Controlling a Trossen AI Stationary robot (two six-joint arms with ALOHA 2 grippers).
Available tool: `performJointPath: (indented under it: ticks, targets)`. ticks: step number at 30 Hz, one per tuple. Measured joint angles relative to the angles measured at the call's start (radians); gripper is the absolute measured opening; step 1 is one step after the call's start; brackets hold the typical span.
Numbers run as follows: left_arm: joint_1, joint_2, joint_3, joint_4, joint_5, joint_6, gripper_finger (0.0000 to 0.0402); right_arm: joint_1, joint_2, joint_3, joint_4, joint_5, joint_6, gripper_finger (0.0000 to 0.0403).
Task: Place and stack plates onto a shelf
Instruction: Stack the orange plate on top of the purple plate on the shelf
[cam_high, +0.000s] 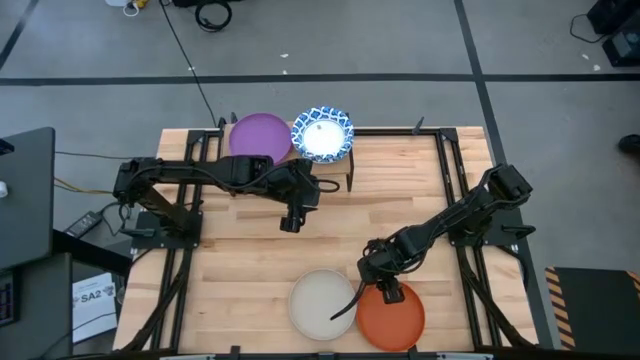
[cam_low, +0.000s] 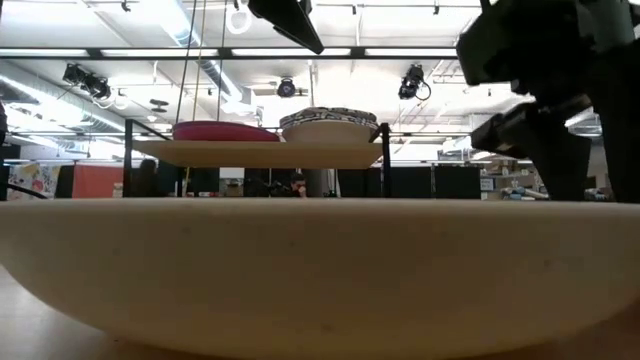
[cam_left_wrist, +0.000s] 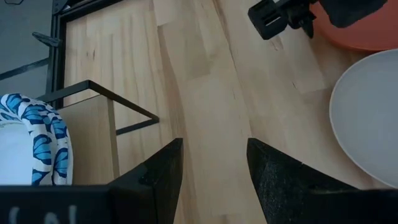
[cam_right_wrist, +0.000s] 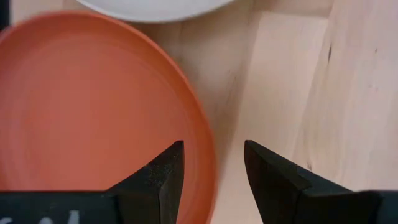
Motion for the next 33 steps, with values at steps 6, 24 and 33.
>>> performJointPath:
  ticks: [6, 24, 33]
  targets:
    - [0.0, 0.0, 0.0, -0.003, 0.0, -0.005, 0.0183, 0.0, 0.046, -0.004, -0.012, 0.006, -0.002, 0.0173]
    - [0.0, 0.0, 0.0, -0.003, 0.0, -0.002, 0.0183, 0.0, 0.091, -0.005, -0.039, -0.008, -0.01, 0.0104]
    - [0.0, -0.016, 0.0, -0.033, 0.0, 0.0, 0.0183, -0.001, 0.084, -0.001, -0.047, -0.029, -0.01, 0.003]
